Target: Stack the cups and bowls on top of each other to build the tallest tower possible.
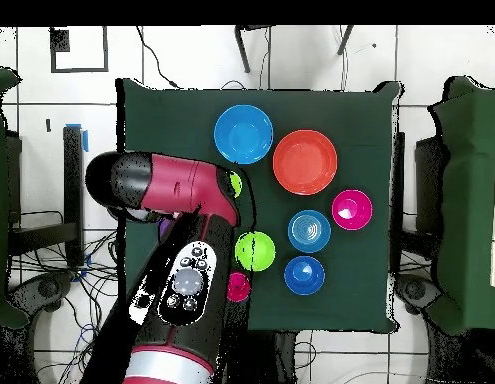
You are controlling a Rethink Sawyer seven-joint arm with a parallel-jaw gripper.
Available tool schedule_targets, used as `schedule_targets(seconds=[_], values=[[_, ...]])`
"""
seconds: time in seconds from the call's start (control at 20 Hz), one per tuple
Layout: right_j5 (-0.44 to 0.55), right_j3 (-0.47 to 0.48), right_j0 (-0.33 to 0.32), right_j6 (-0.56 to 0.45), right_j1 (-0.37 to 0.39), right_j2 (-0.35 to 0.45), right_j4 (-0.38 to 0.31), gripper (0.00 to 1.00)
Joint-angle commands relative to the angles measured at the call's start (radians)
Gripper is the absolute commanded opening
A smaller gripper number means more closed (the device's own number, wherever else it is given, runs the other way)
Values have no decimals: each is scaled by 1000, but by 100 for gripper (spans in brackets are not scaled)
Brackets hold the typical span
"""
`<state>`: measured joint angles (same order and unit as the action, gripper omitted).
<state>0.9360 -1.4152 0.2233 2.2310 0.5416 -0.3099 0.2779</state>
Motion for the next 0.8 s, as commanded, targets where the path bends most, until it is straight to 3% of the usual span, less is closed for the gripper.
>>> schedule_targets(seconds=[0.05,0.6,0.8], values=[[-145,-79,40,72,-73,109,-58,100],[-323,-104,112,144,-163,42,-75,100],[-378,-113,109,124,-179,33,-74,100]])
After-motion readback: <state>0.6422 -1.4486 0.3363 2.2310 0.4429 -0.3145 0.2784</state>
